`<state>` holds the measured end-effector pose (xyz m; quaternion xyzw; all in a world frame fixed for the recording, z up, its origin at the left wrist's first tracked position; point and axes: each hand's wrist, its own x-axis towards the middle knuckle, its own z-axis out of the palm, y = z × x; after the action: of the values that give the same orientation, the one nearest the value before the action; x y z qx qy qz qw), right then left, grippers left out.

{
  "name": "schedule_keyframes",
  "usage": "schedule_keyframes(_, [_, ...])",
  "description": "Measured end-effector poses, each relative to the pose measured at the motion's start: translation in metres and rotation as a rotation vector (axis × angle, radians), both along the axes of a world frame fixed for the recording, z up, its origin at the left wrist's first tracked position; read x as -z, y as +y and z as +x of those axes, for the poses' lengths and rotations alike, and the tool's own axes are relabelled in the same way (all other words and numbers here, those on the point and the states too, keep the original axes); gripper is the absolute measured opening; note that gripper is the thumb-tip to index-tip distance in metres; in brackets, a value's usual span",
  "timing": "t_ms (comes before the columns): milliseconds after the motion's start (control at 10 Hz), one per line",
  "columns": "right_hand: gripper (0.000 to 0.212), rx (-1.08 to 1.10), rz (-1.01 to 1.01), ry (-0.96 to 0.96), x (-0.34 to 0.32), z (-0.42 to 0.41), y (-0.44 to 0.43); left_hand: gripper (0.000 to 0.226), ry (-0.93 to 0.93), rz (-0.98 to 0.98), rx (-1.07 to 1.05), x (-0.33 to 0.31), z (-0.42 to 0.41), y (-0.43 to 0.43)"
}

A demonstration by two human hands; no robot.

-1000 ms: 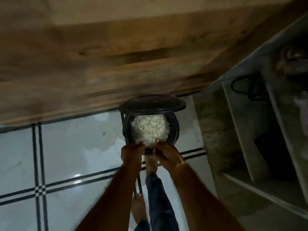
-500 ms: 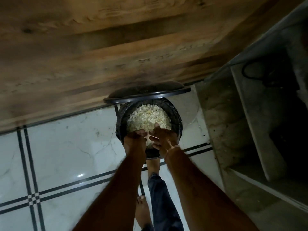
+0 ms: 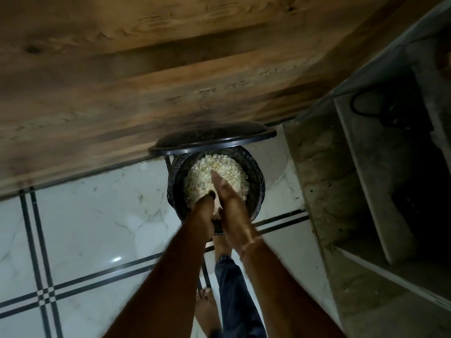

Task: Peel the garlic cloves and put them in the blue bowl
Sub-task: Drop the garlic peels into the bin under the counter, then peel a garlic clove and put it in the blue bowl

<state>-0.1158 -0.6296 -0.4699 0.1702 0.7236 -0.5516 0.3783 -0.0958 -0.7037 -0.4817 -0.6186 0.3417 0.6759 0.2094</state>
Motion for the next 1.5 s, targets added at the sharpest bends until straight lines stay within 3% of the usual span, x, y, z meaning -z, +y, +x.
schedule_keyframes(100, [0.034, 0.174, -0.141, -0.352, -0.022, -0.002, -0.012, 0.055, 0.135, 0.108, -0.126, -0.023, 0.006, 0.009])
schedule_keyframes(200, [0.053, 0.284, -0.322, -0.406, -0.034, -0.006, -0.011, 0.046, 0.088, -0.108, 0.105, -0.034, 0.02, 0.007])
schedule_keyframes(300, [0.058, -0.031, -0.232, -0.203, -0.077, 0.008, -0.007, 0.04, 0.084, -0.019, 0.025, -0.076, 0.02, -0.006])
schedule_keyframes(400, [0.05, -0.318, 0.139, 0.011, -0.092, 0.027, 0.02, 0.03, 0.289, -0.01, -0.013, -0.132, 0.018, -0.004])
schedule_keyframes(500, [0.044, -0.134, -0.02, -0.055, -0.145, 0.025, 0.042, 0.044, 0.314, -0.445, 0.356, -0.186, 0.033, 0.004])
schedule_keyframes(600, [0.038, 0.022, -0.096, 0.101, -0.226, 0.038, 0.066, 0.054, 0.299, -0.603, 0.596, -0.248, 0.057, 0.019])
schedule_keyframes(800, [0.021, 0.168, -0.093, 0.285, -0.38, 0.111, 0.151, 0.047, 0.432, -0.83, 0.908, -0.385, 0.106, 0.078])
schedule_keyframes(1000, [0.04, 0.184, 0.098, 0.46, -0.449, 0.188, 0.26, 0.045, 0.719, -0.881, 1.103, -0.466, 0.149, 0.167])
schedule_keyframes(1200, [0.021, 0.216, 0.318, 0.608, -0.486, 0.223, 0.381, 0.042, 0.987, -0.891, 1.261, -0.5, 0.162, 0.285])
schedule_keyframes(1300, [0.035, 0.272, 0.413, 0.699, -0.493, 0.237, 0.448, 0.042, 1.064, -0.906, 1.339, -0.509, 0.157, 0.357])
schedule_keyframes(1500, [0.031, 0.346, 0.562, 0.685, -0.491, 0.258, 0.587, 0.041, 1.149, -0.824, 1.49, -0.519, 0.153, 0.504])
